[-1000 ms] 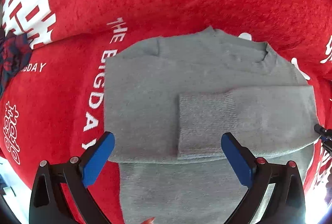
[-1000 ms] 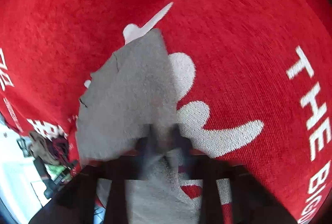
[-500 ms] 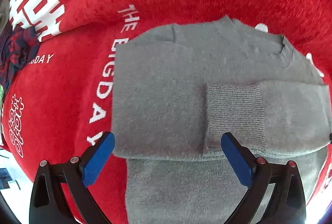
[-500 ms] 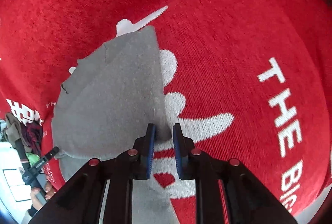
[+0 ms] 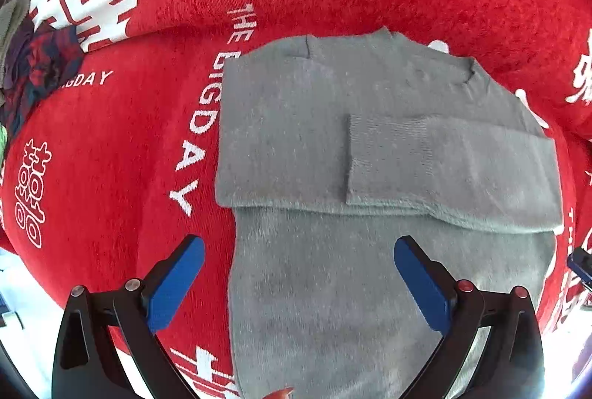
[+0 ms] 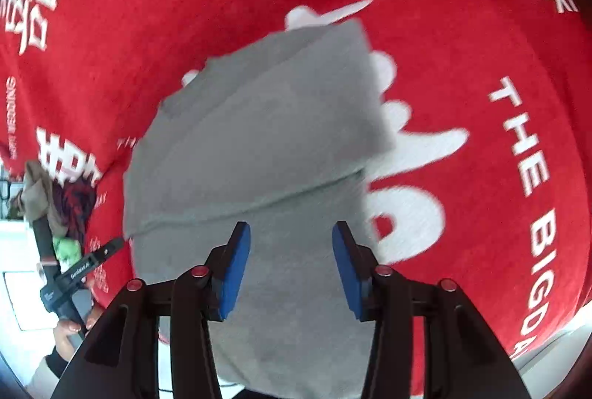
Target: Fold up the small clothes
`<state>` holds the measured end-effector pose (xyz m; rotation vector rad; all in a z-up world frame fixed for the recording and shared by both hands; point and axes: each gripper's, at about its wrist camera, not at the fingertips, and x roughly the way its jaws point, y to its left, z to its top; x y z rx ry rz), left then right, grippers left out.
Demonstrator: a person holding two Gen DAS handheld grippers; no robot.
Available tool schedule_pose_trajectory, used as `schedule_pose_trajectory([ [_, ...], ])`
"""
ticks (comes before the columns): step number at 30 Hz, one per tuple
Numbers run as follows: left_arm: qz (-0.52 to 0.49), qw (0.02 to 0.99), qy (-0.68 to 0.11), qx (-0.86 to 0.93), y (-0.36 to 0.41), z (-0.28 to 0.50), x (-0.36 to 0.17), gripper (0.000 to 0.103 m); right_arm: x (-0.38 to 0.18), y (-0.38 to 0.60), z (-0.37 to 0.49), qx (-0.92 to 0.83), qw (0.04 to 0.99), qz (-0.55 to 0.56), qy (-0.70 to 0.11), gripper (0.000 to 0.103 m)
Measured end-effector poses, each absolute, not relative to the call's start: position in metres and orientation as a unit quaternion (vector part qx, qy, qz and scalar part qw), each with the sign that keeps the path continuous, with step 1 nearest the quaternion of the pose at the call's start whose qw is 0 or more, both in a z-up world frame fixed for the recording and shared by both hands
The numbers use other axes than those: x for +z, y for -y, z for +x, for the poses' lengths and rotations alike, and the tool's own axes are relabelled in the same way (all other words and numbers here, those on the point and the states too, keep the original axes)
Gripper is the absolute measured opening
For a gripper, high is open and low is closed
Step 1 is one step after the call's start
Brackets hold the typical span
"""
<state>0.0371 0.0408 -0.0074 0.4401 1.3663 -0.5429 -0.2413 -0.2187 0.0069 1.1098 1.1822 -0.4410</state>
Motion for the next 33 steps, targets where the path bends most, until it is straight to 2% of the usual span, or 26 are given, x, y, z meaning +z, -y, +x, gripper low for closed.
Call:
schedule_pose_trajectory([
  [2, 0.186, 0.721, -0.616, -0.257, -0.045, 0.032, -0.001, 0.103, 0.01, 0.207, -0.236, -0.179, 0.671, 0.491, -0.527, 0.064],
  [5, 0.193, 0.73, -0.605, -0.253, -0.046, 0.025, 0.008, 0.103, 0.013, 0.192, -0.227, -0.151, 0.678, 0.488, -0.529, 0.08],
  [6, 0.197, 0.732, -0.602, -0.251, -0.046, 0.023, 0.01, 0.103, 0.014, 0.19, -0.225, -0.146, 0.679, 0.487, -0.529, 0.081],
  [15, 0.165, 0.737, -0.607, -0.249, -0.041, 0.02, 0.029, 0.103, 0.023, 0.177, -0.21, -0.084, 0.691, 0.467, -0.545, 0.081],
  [23, 0.201, 0.768, -0.568, -0.216, -0.036, -0.011, 0.046, 0.103, 0.036, 0.188, -0.21, -0.047, 0.713, 0.433, -0.55, 0.081],
  [33, 0.205, 0.733, -0.621, -0.187, -0.071, -0.044, 0.007, 0.103, 0.017, 0.181, -0.233, -0.03, 0.698, 0.432, -0.571, 0.081],
])
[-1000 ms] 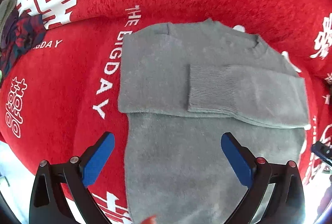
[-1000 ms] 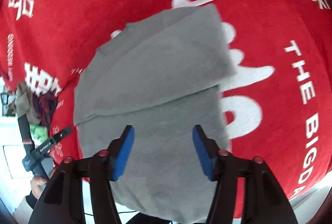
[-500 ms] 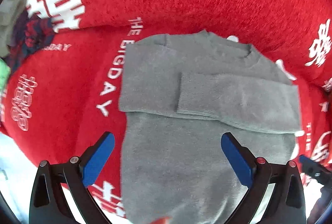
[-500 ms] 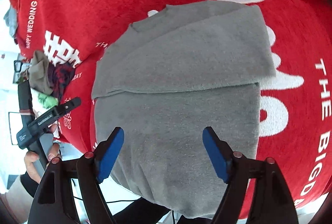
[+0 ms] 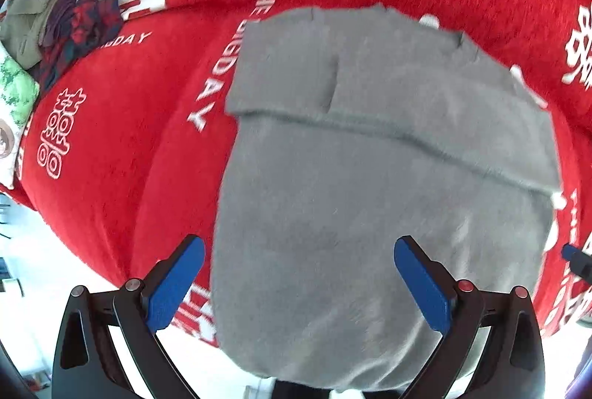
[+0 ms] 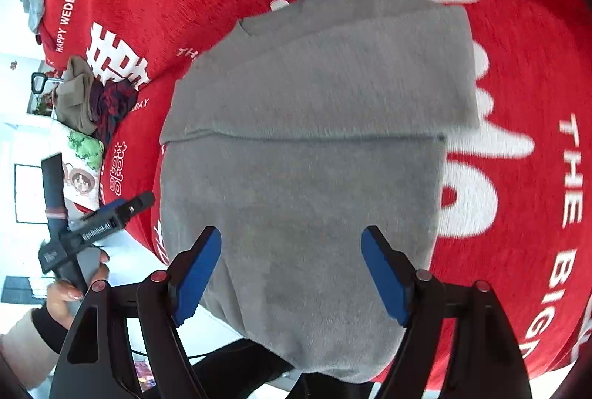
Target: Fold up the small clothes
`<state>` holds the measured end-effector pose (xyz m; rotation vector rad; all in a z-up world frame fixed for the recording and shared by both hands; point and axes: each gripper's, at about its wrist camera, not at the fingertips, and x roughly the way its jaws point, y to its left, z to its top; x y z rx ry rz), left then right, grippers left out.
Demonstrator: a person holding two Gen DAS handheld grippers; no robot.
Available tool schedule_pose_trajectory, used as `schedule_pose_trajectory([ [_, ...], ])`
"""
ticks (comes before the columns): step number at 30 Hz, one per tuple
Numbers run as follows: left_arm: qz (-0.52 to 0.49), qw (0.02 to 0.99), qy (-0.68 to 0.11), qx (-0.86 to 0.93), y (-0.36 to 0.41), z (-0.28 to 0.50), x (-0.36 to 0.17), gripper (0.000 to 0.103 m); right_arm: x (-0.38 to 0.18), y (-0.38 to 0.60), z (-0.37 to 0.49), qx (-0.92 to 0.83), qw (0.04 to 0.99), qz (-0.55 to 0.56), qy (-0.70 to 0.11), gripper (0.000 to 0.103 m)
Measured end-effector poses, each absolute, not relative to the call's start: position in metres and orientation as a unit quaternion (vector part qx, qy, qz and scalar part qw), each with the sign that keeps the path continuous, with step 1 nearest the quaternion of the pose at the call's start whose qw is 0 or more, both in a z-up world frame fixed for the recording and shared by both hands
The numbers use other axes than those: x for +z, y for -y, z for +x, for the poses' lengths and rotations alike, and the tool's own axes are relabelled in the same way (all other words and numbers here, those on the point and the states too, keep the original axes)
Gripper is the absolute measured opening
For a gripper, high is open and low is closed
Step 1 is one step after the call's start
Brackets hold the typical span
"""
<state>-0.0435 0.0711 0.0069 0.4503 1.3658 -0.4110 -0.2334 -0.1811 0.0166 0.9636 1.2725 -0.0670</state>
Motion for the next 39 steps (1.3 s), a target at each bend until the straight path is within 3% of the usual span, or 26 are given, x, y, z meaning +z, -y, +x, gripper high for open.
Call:
schedule_pose_trajectory([
  [16, 0.24, 0.66, -0.682, -0.206, -0.162, -0.074, -0.064, 0.103, -0.033, 0.117, -0.315, -0.1, 0.624, 0.491, -0.6, 0.081],
  [26, 0.236, 0.63, -0.698, -0.248, -0.193, -0.105, -0.085, 0.103, -0.041, 0.097, -0.354, -0.109, 0.603, 0.481, -0.627, 0.081],
  [39, 0.213, 0.562, -0.745, -0.291, -0.201, -0.166, -0.14, 0.103, -0.104, 0.063, -0.398, -0.072, 0.559, 0.516, -0.645, 0.081],
])
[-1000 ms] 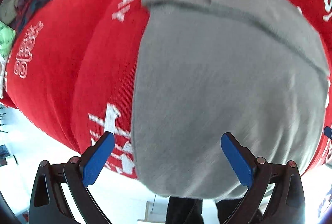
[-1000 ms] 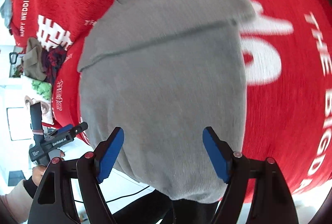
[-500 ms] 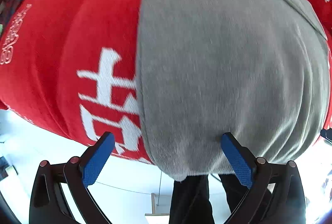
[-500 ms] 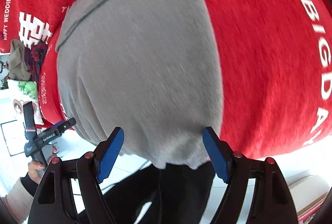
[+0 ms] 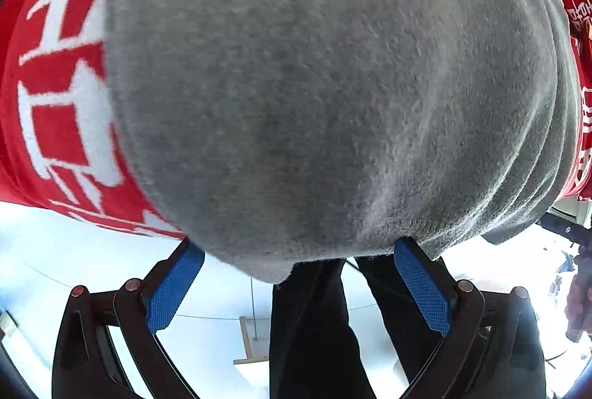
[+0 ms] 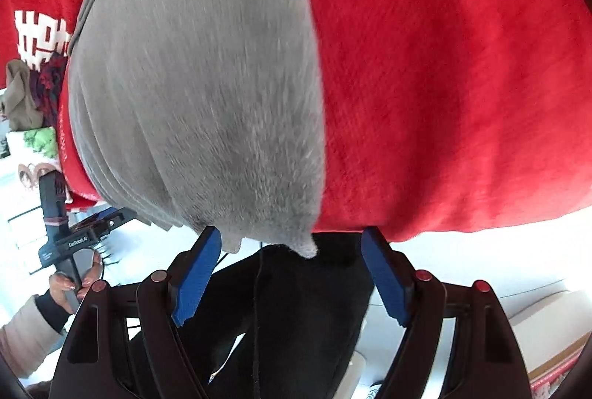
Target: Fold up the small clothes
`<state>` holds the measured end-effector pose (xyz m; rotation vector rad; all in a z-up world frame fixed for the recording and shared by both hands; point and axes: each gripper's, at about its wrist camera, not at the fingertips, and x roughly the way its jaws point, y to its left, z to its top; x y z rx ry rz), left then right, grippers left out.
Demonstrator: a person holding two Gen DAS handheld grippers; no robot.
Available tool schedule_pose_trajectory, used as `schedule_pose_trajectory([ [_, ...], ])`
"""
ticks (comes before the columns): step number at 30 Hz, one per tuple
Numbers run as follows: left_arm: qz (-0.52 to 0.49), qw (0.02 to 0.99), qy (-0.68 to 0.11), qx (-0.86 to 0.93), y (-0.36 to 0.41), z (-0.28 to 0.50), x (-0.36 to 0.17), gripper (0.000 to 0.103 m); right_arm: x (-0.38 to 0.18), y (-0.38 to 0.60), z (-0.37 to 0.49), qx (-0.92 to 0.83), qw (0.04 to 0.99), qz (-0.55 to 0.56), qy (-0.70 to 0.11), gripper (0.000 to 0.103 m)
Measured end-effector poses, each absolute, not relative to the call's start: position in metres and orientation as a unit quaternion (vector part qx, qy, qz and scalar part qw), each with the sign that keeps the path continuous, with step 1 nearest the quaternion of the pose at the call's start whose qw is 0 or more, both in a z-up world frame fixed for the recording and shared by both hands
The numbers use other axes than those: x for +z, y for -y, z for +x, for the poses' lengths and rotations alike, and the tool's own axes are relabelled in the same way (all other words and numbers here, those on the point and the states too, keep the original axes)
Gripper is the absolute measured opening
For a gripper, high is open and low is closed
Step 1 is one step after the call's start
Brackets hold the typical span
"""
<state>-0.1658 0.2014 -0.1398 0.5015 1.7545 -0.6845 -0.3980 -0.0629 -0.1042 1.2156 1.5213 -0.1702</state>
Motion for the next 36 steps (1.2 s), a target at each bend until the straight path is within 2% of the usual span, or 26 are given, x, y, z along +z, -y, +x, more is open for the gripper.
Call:
schedule_pose_trajectory([
  [2, 0.215, 0.564, -0.741, -0.294, -0.202, -0.171, -0.139, 0.098, -0.109, 0.057, -0.401, -0.058, 0.559, 0.526, -0.638, 0.081],
  [3, 0.214, 0.562, -0.741, -0.299, -0.201, -0.173, -0.138, 0.087, -0.112, 0.054, -0.401, -0.052, 0.559, 0.533, -0.633, 0.081],
  [4, 0.211, 0.554, -0.745, -0.305, -0.202, -0.176, -0.137, 0.07, -0.115, 0.052, -0.4, -0.047, 0.557, 0.54, -0.629, 0.081],
  [5, 0.208, 0.546, -0.749, -0.311, -0.203, -0.179, -0.138, 0.059, -0.118, 0.051, -0.402, -0.043, 0.552, 0.557, -0.619, 0.073],
  [6, 0.202, 0.536, -0.754, -0.321, -0.204, -0.182, -0.139, 0.03, -0.12, 0.051, -0.403, -0.043, 0.547, 0.57, -0.612, 0.051],
  [7, 0.192, 0.527, -0.759, -0.33, -0.206, -0.185, -0.139, 0.011, -0.123, 0.052, -0.405, -0.046, 0.534, 0.589, -0.605, 0.036],
  [8, 0.183, 0.525, -0.762, -0.333, -0.208, -0.188, -0.139, 0.011, -0.126, 0.055, -0.41, -0.048, 0.524, 0.605, -0.598, 0.02],
  [10, 0.169, 0.526, -0.761, -0.339, -0.21, -0.189, -0.13, 0.011, -0.121, 0.057, -0.414, -0.037, 0.522, 0.624, -0.581, 0.014],
  [17, 0.113, 0.547, -0.726, -0.401, -0.203, -0.178, -0.062, 0.011, -0.061, 0.085, -0.387, 0.019, 0.565, 0.672, -0.479, 0.012],
  [19, 0.105, 0.56, -0.711, -0.412, -0.187, -0.162, -0.043, 0.011, -0.049, 0.097, -0.366, 0.024, 0.585, 0.674, -0.451, 0.005],
  [22, 0.098, 0.582, -0.69, -0.42, -0.155, -0.13, -0.024, 0.011, -0.048, 0.124, -0.336, 0.02, 0.601, 0.68, -0.419, 0.005],
  [29, 0.124, 0.624, -0.66, -0.398, -0.099, -0.08, -0.026, 0.011, -0.064, 0.179, -0.289, -0.011, 0.616, 0.648, -0.448, 0.005],
  [34, 0.122, 0.625, -0.675, -0.372, -0.098, -0.06, -0.031, 0.012, -0.068, 0.205, -0.284, -0.041, 0.618, 0.635, -0.462, 0.005],
  [35, 0.122, 0.625, -0.678, -0.367, -0.102, -0.058, -0.03, 0.013, -0.066, 0.211, -0.285, -0.048, 0.618, 0.637, -0.458, 0.005],
  [36, 0.129, 0.629, -0.678, -0.359, -0.104, -0.057, -0.027, 0.023, -0.063, 0.217, -0.287, -0.055, 0.617, 0.638, -0.457, 0.005],
])
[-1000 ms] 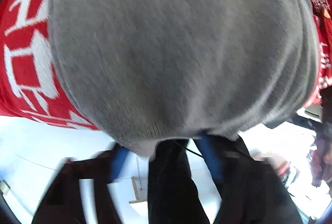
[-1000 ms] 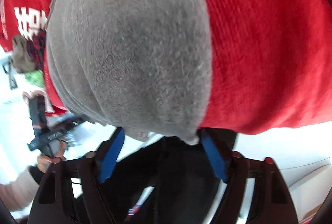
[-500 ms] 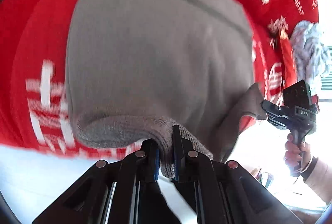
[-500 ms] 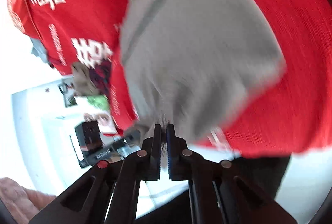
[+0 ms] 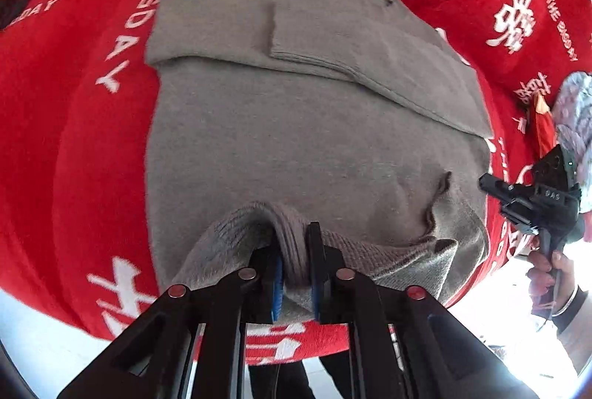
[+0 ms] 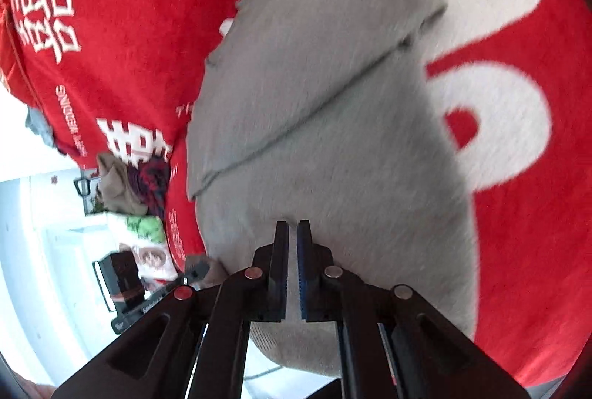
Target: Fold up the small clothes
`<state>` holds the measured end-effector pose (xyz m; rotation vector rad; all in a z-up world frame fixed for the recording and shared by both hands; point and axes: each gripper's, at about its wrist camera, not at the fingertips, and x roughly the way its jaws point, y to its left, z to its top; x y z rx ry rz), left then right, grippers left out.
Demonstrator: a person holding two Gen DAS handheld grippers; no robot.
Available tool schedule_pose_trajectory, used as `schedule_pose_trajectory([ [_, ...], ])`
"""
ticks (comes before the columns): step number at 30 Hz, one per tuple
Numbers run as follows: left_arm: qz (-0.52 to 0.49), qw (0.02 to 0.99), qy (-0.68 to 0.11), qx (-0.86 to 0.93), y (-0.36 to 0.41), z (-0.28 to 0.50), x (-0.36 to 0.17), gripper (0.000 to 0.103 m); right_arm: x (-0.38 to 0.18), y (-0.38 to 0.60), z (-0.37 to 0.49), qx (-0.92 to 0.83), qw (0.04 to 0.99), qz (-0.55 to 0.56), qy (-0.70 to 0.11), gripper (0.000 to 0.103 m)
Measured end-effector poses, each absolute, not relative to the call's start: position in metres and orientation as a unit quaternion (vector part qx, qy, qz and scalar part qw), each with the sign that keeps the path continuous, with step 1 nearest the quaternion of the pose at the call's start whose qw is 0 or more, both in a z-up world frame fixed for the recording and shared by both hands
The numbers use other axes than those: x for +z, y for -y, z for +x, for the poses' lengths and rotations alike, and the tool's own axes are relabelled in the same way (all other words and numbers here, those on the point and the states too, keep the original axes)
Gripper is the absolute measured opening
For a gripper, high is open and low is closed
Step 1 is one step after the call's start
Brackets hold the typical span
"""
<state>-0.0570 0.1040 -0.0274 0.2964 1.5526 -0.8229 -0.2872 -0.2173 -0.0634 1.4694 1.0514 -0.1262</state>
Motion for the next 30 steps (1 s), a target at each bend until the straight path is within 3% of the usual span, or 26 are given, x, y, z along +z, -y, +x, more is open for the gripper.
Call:
schedule_pose_trajectory([
  [1, 0.143, 0.639, -0.67, -0.349, -0.104, -0.057, -0.023, 0.046, -0.062, 0.222, -0.285, -0.059, 0.619, 0.634, -0.461, 0.005],
  [2, 0.154, 0.651, -0.66, -0.342, -0.104, -0.057, -0.016, 0.06, -0.062, 0.223, -0.281, -0.059, 0.621, 0.627, -0.466, 0.006],
  [3, 0.163, 0.659, -0.652, -0.338, -0.111, -0.055, -0.009, 0.085, -0.058, 0.223, -0.279, -0.058, 0.625, 0.616, -0.476, 0.006],
  [4, 0.175, 0.668, -0.641, -0.334, -0.111, -0.054, -0.004, 0.09, -0.052, 0.222, -0.275, -0.058, 0.632, 0.591, -0.498, 0.006],
  [6, 0.2, 0.674, -0.628, -0.334, -0.106, -0.055, 0.004, 0.09, -0.046, 0.215, -0.266, -0.053, 0.64, 0.553, -0.531, 0.009],
  [7, 0.208, 0.672, -0.626, -0.335, -0.104, -0.055, 0.004, 0.09, -0.043, 0.211, -0.261, -0.049, 0.645, 0.532, -0.546, 0.016],
  [9, 0.225, 0.663, -0.627, -0.34, -0.098, -0.056, 0.003, 0.09, -0.039, 0.203, -0.255, -0.038, 0.654, 0.495, -0.571, 0.07],
  [10, 0.239, 0.655, -0.629, -0.343, -0.094, -0.057, 0.0, 0.09, -0.035, 0.198, -0.252, -0.028, 0.66, 0.479, -0.578, 0.074],
  [19, 0.298, 0.596, -0.643, -0.378, -0.053, -0.064, -0.042, 0.089, -0.041, 0.168, -0.235, 0.02, 0.675, 0.38, -0.632, 0.073],
  [20, 0.302, 0.591, -0.643, -0.382, -0.05, -0.065, -0.047, 0.087, -0.043, 0.166, -0.235, 0.02, 0.673, 0.377, -0.636, 0.073],
  [22, 0.316, 0.578, -0.644, -0.388, -0.046, -0.069, -0.055, 0.062, -0.045, 0.162, -0.234, 0.018, 0.674, 0.371, -0.639, 0.073],
  [24, 0.321, 0.574, -0.64, -0.397, -0.046, -0.07, -0.056, 0.06, -0.044, 0.158, -0.231, 0.015, 0.678, 0.355, -0.643, 0.071],
  [27, 0.312, 0.561, -0.637, -0.426, -0.049, -0.07, -0.053, 0.036, -0.037, 0.148, -0.225, 0.002, 0.686, 0.317, -0.655, 0.056],
  [28, 0.31, 0.553, -0.638, -0.437, -0.049, -0.069, -0.052, 0.022, -0.037, 0.143, -0.225, -0.003, 0.685, 0.304, -0.662, 0.054],
  [29, 0.31, 0.544, -0.638, -0.447, -0.05, -0.069, -0.051, 0.015, -0.039, 0.139, -0.224, -0.01, 0.683, 0.29, -0.67, 0.044],
  [30, 0.31, 0.539, -0.638, -0.453, -0.046, -0.069, -0.049, 0.015, -0.039, 0.132, -0.223, -0.022, 0.685, 0.259, -0.681, 0.038],
])
